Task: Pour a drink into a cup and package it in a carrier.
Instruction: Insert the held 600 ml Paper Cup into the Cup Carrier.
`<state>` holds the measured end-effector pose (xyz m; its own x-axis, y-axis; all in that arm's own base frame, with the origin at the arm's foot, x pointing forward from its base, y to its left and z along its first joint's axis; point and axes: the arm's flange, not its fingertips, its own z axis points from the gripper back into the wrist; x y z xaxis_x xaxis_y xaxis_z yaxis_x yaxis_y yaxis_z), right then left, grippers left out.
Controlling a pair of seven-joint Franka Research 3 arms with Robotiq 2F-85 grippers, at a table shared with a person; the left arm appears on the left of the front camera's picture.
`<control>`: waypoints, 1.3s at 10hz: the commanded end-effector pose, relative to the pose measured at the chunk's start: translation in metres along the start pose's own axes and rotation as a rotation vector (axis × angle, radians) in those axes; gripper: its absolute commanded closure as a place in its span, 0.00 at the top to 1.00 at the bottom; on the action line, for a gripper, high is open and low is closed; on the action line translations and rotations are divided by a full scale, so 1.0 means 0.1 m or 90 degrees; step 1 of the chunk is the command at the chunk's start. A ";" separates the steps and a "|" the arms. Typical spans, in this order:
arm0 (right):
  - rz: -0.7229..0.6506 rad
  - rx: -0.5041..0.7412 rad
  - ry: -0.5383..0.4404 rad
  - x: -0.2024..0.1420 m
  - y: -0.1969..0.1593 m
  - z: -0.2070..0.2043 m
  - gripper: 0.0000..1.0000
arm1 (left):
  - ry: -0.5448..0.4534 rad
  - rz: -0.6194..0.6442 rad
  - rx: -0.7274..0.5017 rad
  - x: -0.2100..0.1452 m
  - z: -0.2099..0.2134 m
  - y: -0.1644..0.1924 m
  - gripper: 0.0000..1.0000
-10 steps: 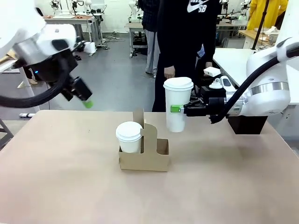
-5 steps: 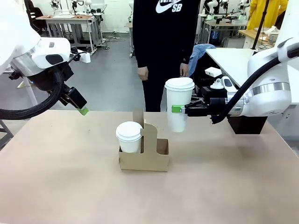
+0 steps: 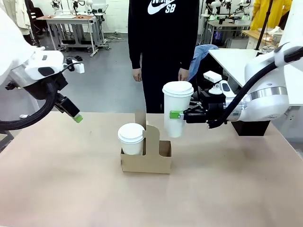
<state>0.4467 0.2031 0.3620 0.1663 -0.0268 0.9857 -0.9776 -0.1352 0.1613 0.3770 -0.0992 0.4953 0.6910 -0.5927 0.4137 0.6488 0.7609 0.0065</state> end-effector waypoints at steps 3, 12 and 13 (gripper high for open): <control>0.028 0.073 -0.021 -0.14 -0.14 -0.37 0.81 | -0.021 -0.032 -0.058 -0.24 -0.09 0.21 1.00; 0.000 0.123 -0.007 -0.62 -0.27 -0.41 0.81 | -0.003 -0.017 -0.033 -0.21 -0.09 0.19 1.00; -0.001 0.125 -0.004 -0.67 -0.28 -0.38 0.81 | -0.003 -0.017 -0.033 -0.21 -0.09 0.19 1.00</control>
<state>0.4522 0.2497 0.2932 0.1971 -0.0176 0.9802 -0.9374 -0.2961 0.1832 0.3782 -0.0743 0.4769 0.6658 -0.6182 0.4179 0.6905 0.7226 -0.0312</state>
